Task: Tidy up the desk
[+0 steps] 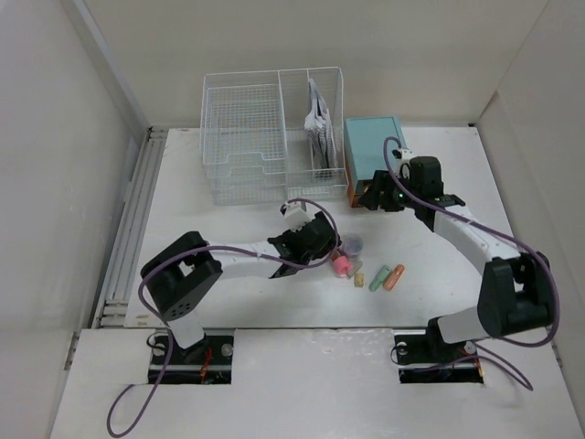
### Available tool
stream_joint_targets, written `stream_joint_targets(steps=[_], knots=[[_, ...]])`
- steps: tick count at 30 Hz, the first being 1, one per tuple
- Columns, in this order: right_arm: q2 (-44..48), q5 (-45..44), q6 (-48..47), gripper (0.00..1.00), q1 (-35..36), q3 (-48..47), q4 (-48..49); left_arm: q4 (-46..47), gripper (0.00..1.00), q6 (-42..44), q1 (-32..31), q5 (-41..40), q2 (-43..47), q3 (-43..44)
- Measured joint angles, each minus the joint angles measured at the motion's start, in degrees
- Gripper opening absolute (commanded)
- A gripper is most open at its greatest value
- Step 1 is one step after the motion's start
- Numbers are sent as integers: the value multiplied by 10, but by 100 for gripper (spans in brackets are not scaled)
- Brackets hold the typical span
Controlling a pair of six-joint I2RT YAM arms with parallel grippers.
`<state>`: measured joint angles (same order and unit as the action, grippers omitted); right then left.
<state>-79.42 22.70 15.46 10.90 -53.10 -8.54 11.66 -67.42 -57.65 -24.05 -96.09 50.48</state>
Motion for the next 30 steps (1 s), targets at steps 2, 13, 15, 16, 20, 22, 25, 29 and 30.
stream_joint_targets(steps=[2,13,15,16,20,22,25,29,30], knots=[[-28,-3,10,66,0,-4,2,0,70,-2,5,3,-16,9],[-84,-47,57,66,0,-35,60,-13,70,-3,19,12,-82,62],[-94,-52,65,65,0,-36,59,-16,70,-3,21,13,-84,66],[-101,-56,69,65,1,-37,59,-17,70,-3,23,13,-85,67],[-127,-93,76,65,0,-39,70,-18,70,-3,26,14,-87,70],[-128,-109,78,65,0,-39,71,-19,70,-3,26,14,-88,71],[-124,-124,82,65,0,-39,75,-21,70,-1,26,14,-89,73],[-114,-129,86,60,0,-32,86,-22,63,1,26,13,-90,73],[-112,-128,88,58,0,-29,91,-21,61,1,26,13,-91,73]])
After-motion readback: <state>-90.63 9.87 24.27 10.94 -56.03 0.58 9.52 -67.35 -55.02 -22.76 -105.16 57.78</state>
